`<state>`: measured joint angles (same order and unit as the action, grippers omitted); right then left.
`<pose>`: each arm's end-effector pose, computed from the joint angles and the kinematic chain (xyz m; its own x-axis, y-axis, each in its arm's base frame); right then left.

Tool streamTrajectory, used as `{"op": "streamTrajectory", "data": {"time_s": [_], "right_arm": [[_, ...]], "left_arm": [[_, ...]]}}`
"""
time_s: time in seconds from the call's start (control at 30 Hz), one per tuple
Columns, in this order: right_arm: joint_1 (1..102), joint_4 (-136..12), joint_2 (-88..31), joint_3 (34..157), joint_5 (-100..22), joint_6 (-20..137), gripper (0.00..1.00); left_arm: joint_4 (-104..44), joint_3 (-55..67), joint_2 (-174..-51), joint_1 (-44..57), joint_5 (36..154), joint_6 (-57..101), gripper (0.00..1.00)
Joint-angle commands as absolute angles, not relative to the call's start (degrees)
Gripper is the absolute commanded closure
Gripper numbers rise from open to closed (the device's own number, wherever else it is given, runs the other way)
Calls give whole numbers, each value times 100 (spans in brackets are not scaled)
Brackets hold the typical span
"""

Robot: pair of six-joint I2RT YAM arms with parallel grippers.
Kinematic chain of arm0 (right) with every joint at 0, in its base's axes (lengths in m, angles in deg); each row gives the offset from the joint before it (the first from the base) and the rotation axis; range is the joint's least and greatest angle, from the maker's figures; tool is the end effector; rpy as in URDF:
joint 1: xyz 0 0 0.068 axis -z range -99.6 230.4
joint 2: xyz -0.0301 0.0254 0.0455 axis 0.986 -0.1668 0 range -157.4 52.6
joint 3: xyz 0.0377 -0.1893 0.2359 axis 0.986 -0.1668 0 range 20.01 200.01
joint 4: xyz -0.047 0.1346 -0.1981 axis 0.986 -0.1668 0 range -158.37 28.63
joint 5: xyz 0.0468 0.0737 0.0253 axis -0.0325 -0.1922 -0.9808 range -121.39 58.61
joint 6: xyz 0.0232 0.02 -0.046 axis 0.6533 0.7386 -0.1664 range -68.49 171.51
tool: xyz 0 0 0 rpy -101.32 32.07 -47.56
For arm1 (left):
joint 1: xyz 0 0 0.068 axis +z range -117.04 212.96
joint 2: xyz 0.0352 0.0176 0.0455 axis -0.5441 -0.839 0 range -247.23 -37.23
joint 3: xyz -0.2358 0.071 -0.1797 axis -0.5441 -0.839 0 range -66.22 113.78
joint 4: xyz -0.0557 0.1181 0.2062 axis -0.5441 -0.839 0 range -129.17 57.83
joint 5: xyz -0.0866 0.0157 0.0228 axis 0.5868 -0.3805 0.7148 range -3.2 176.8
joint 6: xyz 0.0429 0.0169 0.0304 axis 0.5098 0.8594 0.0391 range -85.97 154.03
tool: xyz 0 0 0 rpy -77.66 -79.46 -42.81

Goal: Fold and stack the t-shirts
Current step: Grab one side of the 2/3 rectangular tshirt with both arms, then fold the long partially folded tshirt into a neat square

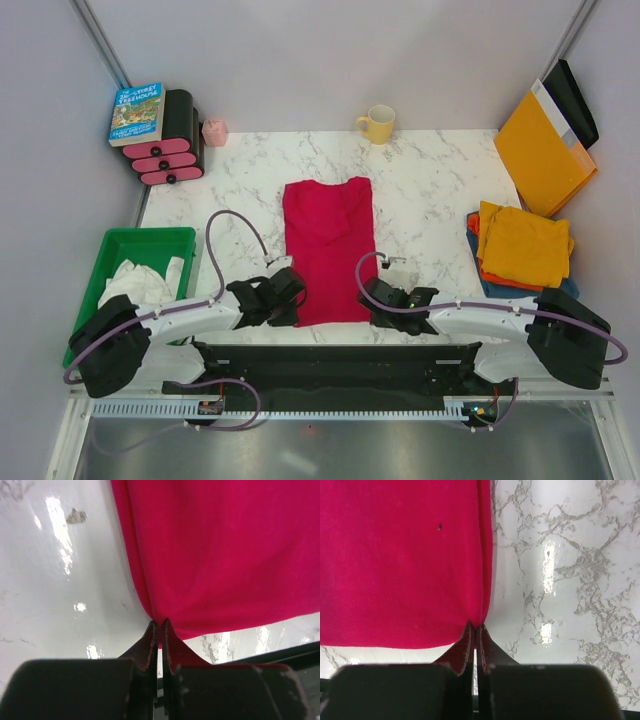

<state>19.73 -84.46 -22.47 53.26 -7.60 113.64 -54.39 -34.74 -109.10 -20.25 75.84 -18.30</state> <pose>0.1102 0.1654 0.1960 -0.8384 0.1590 -0.5213 0.0585 0.9772 0.2040 0.1194 -0.1478 0.1963 -0.9058 -0.0862 -0.4148 0.0277 0.9649 -0.2610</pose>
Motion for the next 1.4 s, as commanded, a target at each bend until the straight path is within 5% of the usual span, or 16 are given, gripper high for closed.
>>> {"op": "streamTrajectory", "data": {"time_s": [0.0,0.4,0.77,1.13,1.37], "right_arm": [[1931,-8906,-2193,5112,-810,11304,100],[949,-9774,-1376,5585,-91,11717,100],[771,-10646,-1314,7220,1069,11253,100],[3204,-9522,-2403,8521,570,8968,100],[4426,-8906,-4088,9857,104,8158,100]], "left_arm": [[-5942,-3643,-10579,-2258,7730,-2116,98],[-6486,-3503,-9278,-2610,7476,-2187,98],[-7348,-1921,-8969,-2610,6624,-1748,98],[-6665,-356,-10419,-1381,6306,-27,98],[-5935,364,-11693,-484,6456,906,98]]}}
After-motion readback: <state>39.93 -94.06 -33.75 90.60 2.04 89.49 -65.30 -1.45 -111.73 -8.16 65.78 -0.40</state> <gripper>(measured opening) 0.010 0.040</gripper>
